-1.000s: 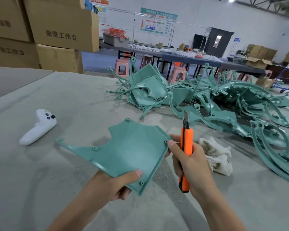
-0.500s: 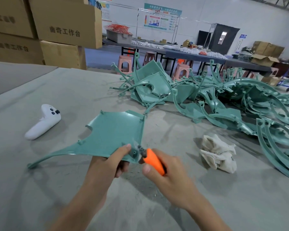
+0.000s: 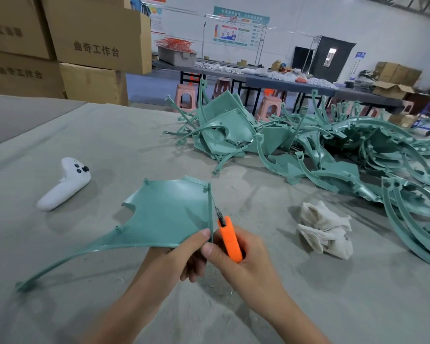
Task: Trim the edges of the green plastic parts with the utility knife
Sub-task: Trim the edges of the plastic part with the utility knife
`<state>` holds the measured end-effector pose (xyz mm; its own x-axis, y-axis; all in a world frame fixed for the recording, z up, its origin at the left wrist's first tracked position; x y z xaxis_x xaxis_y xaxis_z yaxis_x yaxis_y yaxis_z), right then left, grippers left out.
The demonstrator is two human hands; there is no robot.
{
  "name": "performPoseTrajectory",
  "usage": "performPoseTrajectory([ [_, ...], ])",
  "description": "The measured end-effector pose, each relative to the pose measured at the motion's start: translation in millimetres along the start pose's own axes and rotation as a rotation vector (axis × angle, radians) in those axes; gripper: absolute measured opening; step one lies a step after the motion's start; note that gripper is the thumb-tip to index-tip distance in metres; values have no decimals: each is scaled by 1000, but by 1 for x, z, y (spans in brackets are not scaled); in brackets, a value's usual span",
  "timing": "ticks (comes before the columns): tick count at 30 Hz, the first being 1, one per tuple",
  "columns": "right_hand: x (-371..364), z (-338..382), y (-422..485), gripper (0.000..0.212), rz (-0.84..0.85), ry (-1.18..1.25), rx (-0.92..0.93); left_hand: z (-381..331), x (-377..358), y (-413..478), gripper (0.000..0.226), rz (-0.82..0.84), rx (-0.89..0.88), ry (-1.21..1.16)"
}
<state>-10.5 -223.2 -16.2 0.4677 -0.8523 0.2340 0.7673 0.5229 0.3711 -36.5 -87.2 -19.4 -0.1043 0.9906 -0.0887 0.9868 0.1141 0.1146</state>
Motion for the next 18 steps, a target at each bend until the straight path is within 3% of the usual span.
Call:
performPoseTrajectory([
  [4, 3, 0, 1, 30, -50, 2, -35, -2, 1, 2, 30, -37, 44, -46],
  [8, 17, -1, -1, 85, -203, -190, -63, -5, 4, 5, 32, -92, -1, -59],
  [14, 10, 1, -4, 58, -118, -403, 18, -8, 5, 9, 30, -129, -14, -116],
  [18, 9, -1, -5, 55, -109, -420, 10, -11, 6, 10, 30, -126, -39, -109],
])
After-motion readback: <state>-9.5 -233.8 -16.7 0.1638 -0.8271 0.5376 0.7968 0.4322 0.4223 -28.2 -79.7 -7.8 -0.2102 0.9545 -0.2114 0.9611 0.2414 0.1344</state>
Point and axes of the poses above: each hand's wrist, its own y-axis towards the middle knuckle, its own x-axis out of the back of the hand, z = x × y, the point moved 3 cm from there along y, towards the middle knuckle, and after that the axes turned 1 degree about -y, right-handed, at the moved point
